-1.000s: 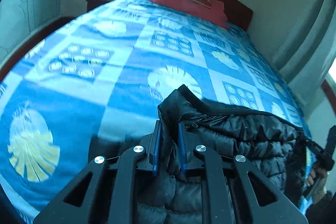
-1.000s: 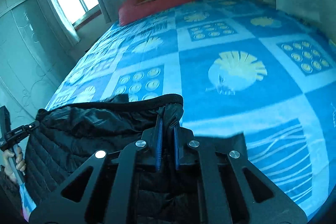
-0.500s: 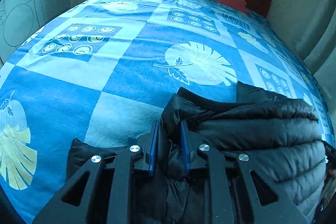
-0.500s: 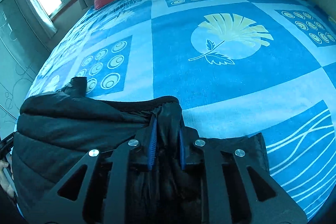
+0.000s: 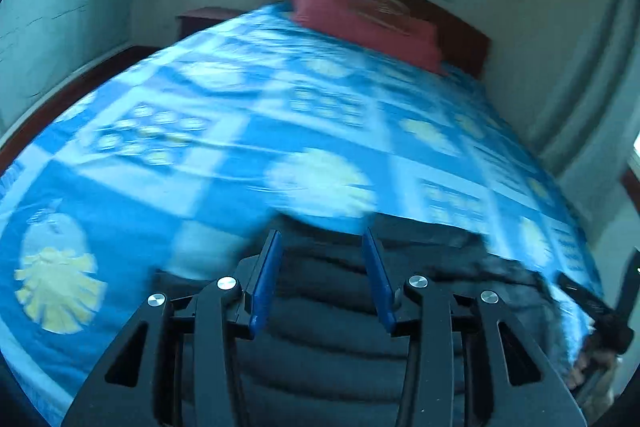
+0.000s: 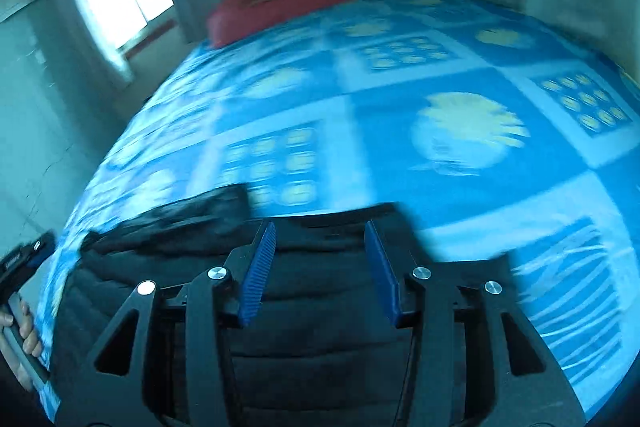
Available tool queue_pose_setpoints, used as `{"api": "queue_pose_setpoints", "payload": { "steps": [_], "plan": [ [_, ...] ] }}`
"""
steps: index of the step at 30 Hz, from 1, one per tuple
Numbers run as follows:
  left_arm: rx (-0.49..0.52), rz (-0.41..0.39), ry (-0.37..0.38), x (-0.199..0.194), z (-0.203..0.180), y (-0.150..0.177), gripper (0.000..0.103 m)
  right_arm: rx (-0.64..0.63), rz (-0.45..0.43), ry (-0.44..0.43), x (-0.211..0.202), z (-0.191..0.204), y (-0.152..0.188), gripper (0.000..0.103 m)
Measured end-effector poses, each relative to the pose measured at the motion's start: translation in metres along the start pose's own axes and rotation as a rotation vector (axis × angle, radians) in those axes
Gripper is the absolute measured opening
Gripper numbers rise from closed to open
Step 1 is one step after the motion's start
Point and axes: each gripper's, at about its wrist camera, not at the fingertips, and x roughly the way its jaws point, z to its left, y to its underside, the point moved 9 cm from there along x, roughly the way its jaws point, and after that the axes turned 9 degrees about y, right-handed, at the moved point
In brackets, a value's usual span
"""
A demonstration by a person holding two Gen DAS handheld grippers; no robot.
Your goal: Fold large clothes
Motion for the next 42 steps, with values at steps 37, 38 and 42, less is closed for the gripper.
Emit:
{"api": "queue_pose_setpoints", "payload": {
  "steps": [37, 38, 42],
  "plan": [
    [0.131, 0.143, -0.081, 0.031, -0.017, 0.074, 0.06, -0.126, 0.017, 0.208, 0.006, -0.022, 0.046, 0.057],
    [0.121, 0.158, -0.084, 0.036, -0.01, 0.079, 0.06, -0.113, 0.045, 0.207, 0.014, -0.03, 0.055, 0.057],
    [0.171, 0.166, -0.139, 0.055, -0.007, 0.088, 0.061, -0.139, 0.048, 0.233, 0.025, -0.028, 0.058, 0.06]
  ]
}}
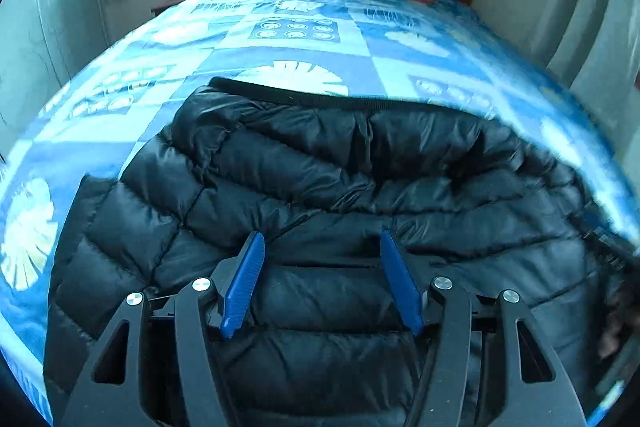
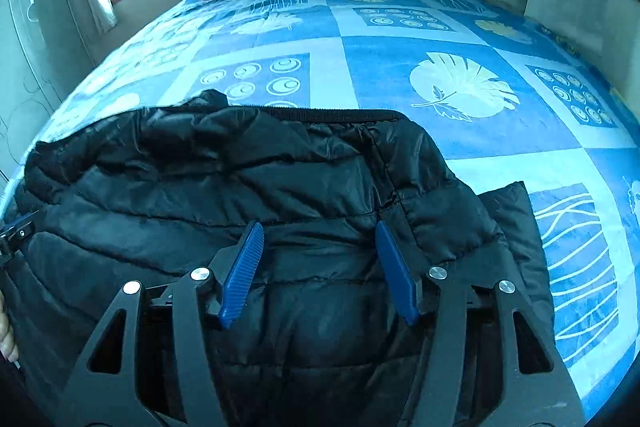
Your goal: Fold large clothes
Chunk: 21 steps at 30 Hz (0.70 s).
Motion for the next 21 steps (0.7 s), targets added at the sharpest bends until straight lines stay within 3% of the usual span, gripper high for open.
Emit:
{"api": "queue_pose_setpoints", "payload": {
  "steps": [2, 6, 8, 12, 16, 19, 21],
  "plan": [
    [0.015, 0.008, -0.011, -0.002, -0.002, -0.001, 0.061, -0.01, 0.001, 0.005, -0.006, 0.0, -0.002, 0.06],
    [-0.074, -0.018, 0.075, -0.045, 0.012, 0.005, 0.061, 0.038, -0.036, -0.031, -0.051, -0.023, 0.007, 0.06],
    [-0.112, -0.053, 0.067, -0.072, 0.024, 0.014, 0.063, 0.065, -0.053, -0.028, -0.072, -0.039, 0.019, 0.069],
    [-0.218, -0.141, 0.013, -0.135, 0.063, 0.053, 0.073, 0.146, -0.022, -0.024, -0.102, -0.079, 0.068, 0.073],
    [-0.377, -0.154, -0.044, -0.169, 0.1, 0.108, 0.077, 0.272, 0.033, -0.016, -0.119, -0.114, 0.119, 0.073],
    [-0.523, -0.138, -0.029, -0.176, 0.121, 0.145, 0.078, 0.387, 0.08, -0.077, -0.121, -0.126, 0.151, 0.074],
    [-0.622, -0.129, 0.071, -0.169, 0.123, 0.164, 0.079, 0.434, 0.101, -0.12, -0.117, -0.125, 0.163, 0.074]
  ]
}}
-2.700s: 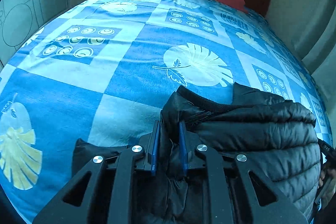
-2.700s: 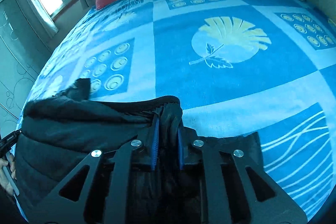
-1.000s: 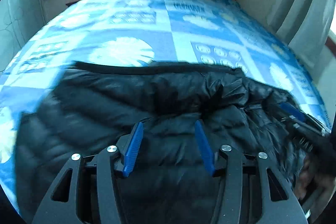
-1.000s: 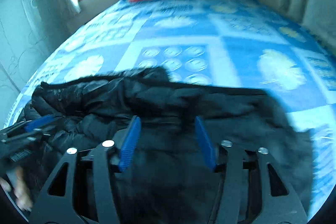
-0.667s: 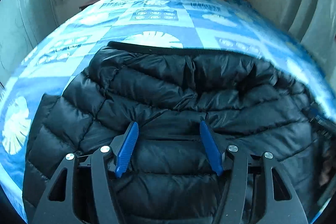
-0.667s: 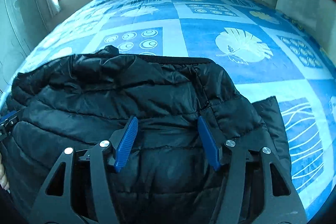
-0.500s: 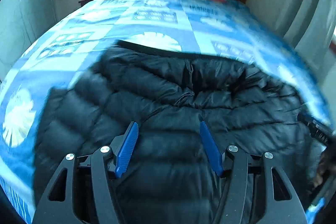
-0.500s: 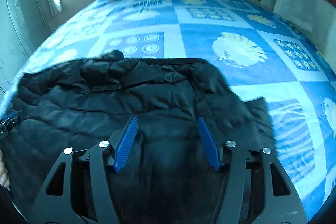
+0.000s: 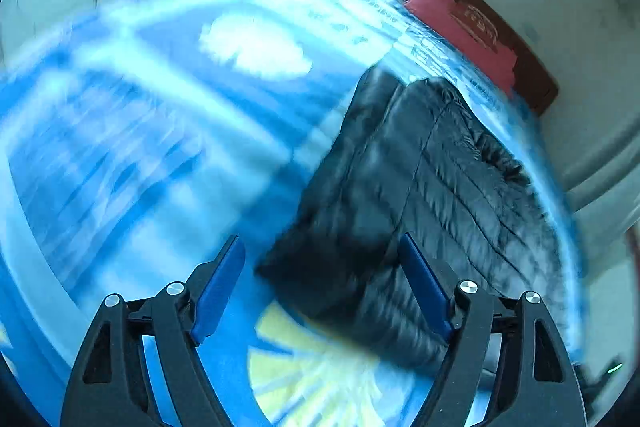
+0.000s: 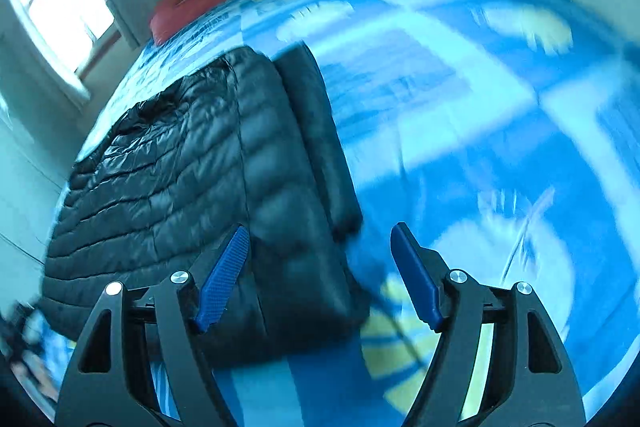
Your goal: Fold large clothes
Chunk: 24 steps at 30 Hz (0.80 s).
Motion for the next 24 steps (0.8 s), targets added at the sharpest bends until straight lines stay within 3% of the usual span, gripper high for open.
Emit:
{"api": "queue_pose_setpoints", "payload": {
  "steps": [4, 6, 7, 8, 10, 14, 18, 24],
  "plan": [
    [-0.087, 0.04, 0.134, 0.015, -0.007, 0.007, 0.079, 0.069, 0.01, -0.089, 0.009, 0.008, 0.006, 0.074],
    [-0.089, 0.027, 0.137, 0.02, -0.01, 0.003, 0.079, 0.084, -0.002, -0.099, 0.012, 0.01, 0.005, 0.068],
    [-0.097, 0.026, 0.131, 0.025, -0.01, 0.002, 0.073, 0.09, 0.0, -0.115, 0.013, 0.012, 0.006, 0.053],
    [-0.11, 0.023, 0.119, 0.028, -0.009, 0.001, 0.067, 0.098, -0.002, -0.124, 0.014, 0.013, 0.006, 0.046],
    [-0.132, 0.027, 0.107, 0.033, -0.006, 0.002, 0.051, 0.099, -0.012, -0.149, 0.011, 0.016, 0.006, 0.035],
    [-0.084, 0.007, 0.122, 0.023, -0.016, 0.005, 0.032, 0.081, -0.044, -0.175, -0.001, 0.021, 0.003, 0.019],
    [-0.075, -0.007, 0.147, 0.004, -0.017, 0.011, 0.025, 0.078, -0.051, -0.194, -0.01, 0.023, 0.002, 0.017],
    [-0.057, 0.003, 0.149, -0.017, -0.012, 0.027, 0.024, 0.079, -0.028, -0.209, -0.023, 0.013, 0.017, 0.017]
  ]
}}
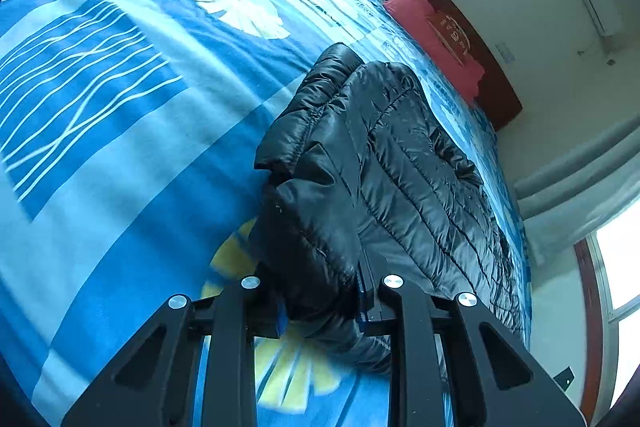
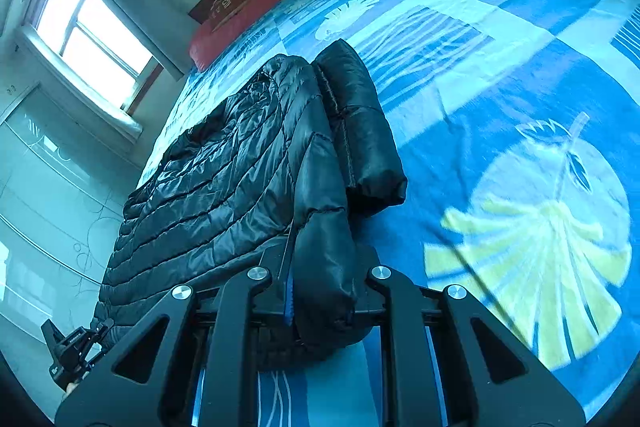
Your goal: Fold large clothes
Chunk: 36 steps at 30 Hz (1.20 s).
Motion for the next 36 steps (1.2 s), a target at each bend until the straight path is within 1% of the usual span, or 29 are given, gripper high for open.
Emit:
{"api": "queue_pose_setpoints", "payload": {
  "steps": [5, 10, 15, 17, 18, 19, 20, 21, 23, 25, 26, 28, 31, 33, 36],
  "plan": [
    [-0.027, 0.007, 0.01, -0.017, 0.007, 0.015, 0.024, 0.012, 0.021, -0.005, -0.013, -0.011, 0.02, 0.017],
    [-0.014, 0.017, 0.007, -0.029, 0.01, 0.02, 0.024, -0.001, 0.03, 0.006, -0.027, -0.018, 0.038, 0.017],
    [-0.006, 0.034, 0.012, -0.03, 0.017, 0.022, 0.025, -0.024, 0.041, 0.014, -0.031, -0.023, 0.048, 0.017],
    [0.002, 0.048, 0.01, -0.028, 0.02, 0.023, 0.027, -0.015, 0.044, 0.014, -0.029, -0.025, 0.048, 0.02],
    [0.009, 0.054, 0.005, -0.026, 0.021, 0.021, 0.031, -0.014, 0.046, 0.019, -0.03, -0.026, 0.049, 0.022],
    [0.017, 0.057, -0.004, -0.026, 0.023, 0.02, 0.036, -0.015, 0.047, 0.027, -0.03, -0.027, 0.049, 0.026],
    [0.024, 0.062, -0.011, -0.028, 0.024, 0.02, 0.038, -0.015, 0.048, 0.038, -0.032, -0.028, 0.049, 0.032],
    [0.029, 0.066, -0.019, -0.029, 0.026, 0.021, 0.042, -0.013, 0.048, 0.044, -0.034, -0.029, 0.049, 0.033],
    [0.038, 0.072, -0.026, -0.035, 0.026, 0.021, 0.047, -0.024, 0.049, 0.066, -0.04, -0.032, 0.05, 0.039],
    [0.054, 0.076, -0.04, -0.042, 0.027, 0.024, 0.054, -0.042, 0.049, 0.087, -0.048, -0.033, 0.053, 0.044],
    [0.062, 0.077, -0.045, -0.045, 0.027, 0.025, 0.056, -0.05, 0.05, 0.099, -0.051, -0.035, 0.054, 0.048],
    [0.074, 0.083, -0.061, -0.052, 0.028, 0.024, 0.061, -0.061, 0.062, 0.127, -0.061, -0.038, 0.059, 0.05],
    [0.107, 0.084, -0.091, -0.064, 0.031, 0.023, 0.064, -0.084, 0.058, 0.176, -0.076, -0.043, 0.06, 0.051],
    [0.137, 0.073, -0.122, -0.075, 0.033, 0.018, 0.064, -0.115, 0.031, 0.229, -0.089, -0.045, 0.058, 0.051],
    [0.165, 0.038, -0.144, -0.092, 0.032, 0.01, 0.065, -0.151, -0.019, 0.274, -0.102, -0.038, 0.05, 0.051]
  ]
}}
